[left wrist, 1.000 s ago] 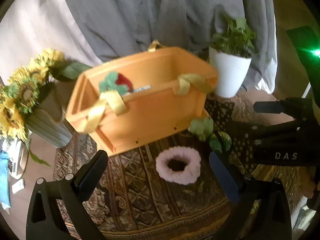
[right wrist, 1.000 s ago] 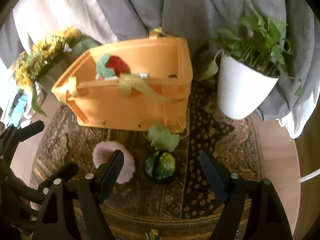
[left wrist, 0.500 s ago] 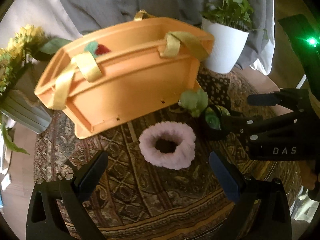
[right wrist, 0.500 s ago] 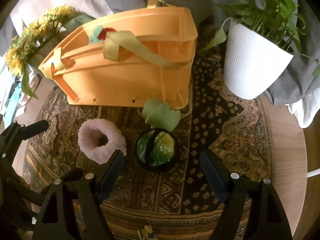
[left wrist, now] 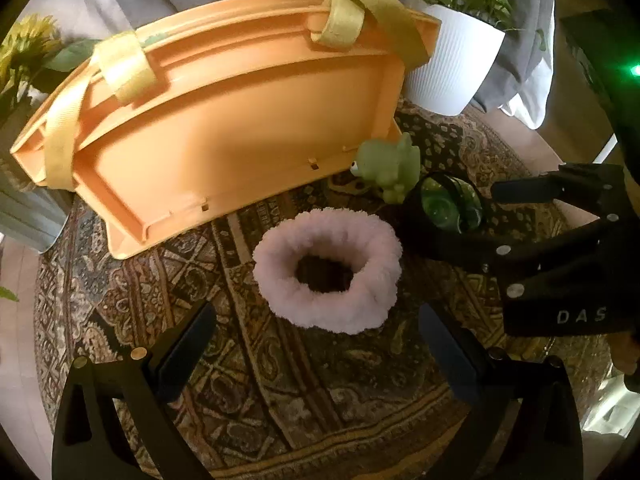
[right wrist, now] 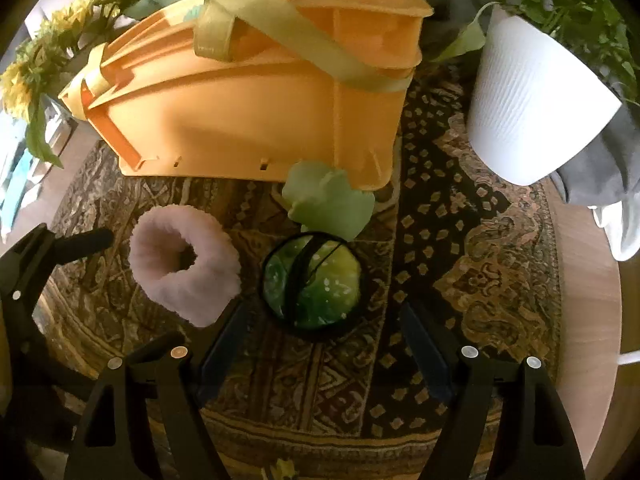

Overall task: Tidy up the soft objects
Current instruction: 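Move the left tool toward the pink fuzzy ring while the right tool approaches the green ball, then grasp the pink fuzzy ring with the left tool while the right tool grasps the green ball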

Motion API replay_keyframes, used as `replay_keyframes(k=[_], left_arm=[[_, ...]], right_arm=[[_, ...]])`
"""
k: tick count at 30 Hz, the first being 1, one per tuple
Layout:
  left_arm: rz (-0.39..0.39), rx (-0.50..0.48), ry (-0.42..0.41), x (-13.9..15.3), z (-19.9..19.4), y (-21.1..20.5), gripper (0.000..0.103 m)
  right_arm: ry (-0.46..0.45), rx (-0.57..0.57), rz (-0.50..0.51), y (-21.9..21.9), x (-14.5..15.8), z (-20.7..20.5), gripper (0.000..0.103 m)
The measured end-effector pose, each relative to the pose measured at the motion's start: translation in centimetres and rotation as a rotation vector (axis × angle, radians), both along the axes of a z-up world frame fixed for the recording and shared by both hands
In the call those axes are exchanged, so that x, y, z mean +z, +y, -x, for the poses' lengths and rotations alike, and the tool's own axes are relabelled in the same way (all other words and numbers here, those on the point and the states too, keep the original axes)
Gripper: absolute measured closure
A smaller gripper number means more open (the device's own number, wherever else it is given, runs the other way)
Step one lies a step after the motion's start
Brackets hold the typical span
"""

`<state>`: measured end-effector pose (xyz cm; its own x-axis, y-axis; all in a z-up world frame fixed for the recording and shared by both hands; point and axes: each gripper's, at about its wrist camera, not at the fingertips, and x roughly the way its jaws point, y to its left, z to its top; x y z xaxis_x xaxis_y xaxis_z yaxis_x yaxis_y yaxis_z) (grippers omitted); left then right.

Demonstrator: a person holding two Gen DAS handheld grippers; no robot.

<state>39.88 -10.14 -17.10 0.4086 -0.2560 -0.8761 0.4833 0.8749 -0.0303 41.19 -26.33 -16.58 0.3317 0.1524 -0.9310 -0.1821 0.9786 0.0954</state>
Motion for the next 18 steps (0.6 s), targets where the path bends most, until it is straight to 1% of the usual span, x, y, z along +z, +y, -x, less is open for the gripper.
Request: replay_keyframes(k=[12, 17, 18], left_arm=[[0.006, 0.003, 0.006, -2.1, -1.9, -0.8, 0.001], [0.009, -0.013, -0.007, -2.3, -2.3, -1.2, 0.010], [0.010, -0.018, -0.007, -2.4, -2.3, -1.3, 0.016]], right_arm=[[0.011, 0.013, 0.003, 0.4, -0.9, -1.3, 0.024], [0.015, 0.002, -0.013, 0.1, -1.3, -1.6, 0.025], [0.013, 0.000, -0.020, 0.0, -1.3, -1.6, 0.026]])
